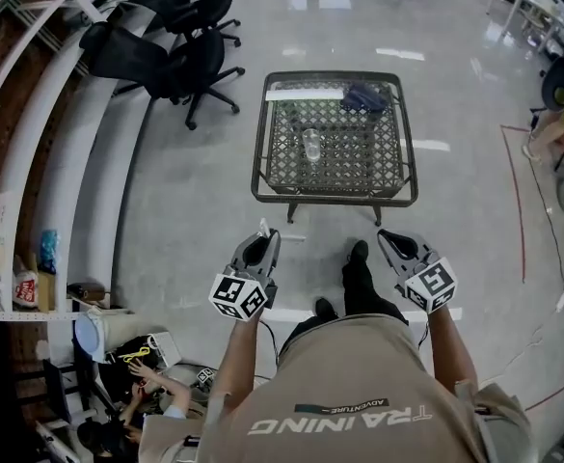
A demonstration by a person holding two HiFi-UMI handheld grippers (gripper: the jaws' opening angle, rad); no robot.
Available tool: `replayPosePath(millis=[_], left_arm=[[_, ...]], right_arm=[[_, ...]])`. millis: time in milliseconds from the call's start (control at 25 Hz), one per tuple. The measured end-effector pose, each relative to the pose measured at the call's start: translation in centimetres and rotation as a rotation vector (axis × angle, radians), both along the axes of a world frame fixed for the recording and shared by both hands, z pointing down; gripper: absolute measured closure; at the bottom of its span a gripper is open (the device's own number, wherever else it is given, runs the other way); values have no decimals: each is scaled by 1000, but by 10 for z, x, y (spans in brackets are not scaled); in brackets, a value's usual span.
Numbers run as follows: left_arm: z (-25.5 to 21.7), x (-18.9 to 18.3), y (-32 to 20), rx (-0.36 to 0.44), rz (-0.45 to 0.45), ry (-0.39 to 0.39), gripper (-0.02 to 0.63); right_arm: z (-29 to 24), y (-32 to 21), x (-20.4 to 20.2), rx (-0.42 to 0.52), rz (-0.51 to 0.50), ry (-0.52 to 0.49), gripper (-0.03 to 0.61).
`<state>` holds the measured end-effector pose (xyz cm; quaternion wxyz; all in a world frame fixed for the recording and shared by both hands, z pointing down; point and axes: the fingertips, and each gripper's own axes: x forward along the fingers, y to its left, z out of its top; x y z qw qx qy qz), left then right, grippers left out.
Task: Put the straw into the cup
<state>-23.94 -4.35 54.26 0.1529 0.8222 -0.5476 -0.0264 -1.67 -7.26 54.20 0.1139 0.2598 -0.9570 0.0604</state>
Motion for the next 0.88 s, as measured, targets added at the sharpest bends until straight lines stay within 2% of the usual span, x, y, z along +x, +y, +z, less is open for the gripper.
replayPosePath(millis=[120, 240, 360, 480, 640, 880], left_arm=[[-1, -6, -36, -5, -11, -8, 568], [-5, -8, -75, -13, -23, -10, 568], [-5, -6, -114, -22, -29, -7, 568], [-6, -4, -156, -26, -29, -4, 568], [-10, -2, -209, -23, -34, -43, 568], [-2, -4, -269, -39, -59, -71, 568]], right_arm=[[8, -38, -1, -14, 7, -7, 560], [10, -88, 1, -47, 39, -57, 560], [14, -140, -1, -35, 43, -70, 560], [18, -188, -8, -1, 2, -35, 560], [12, -241, -19, 12, -44, -46, 560], [24, -276, -32, 19, -157, 5, 560]])
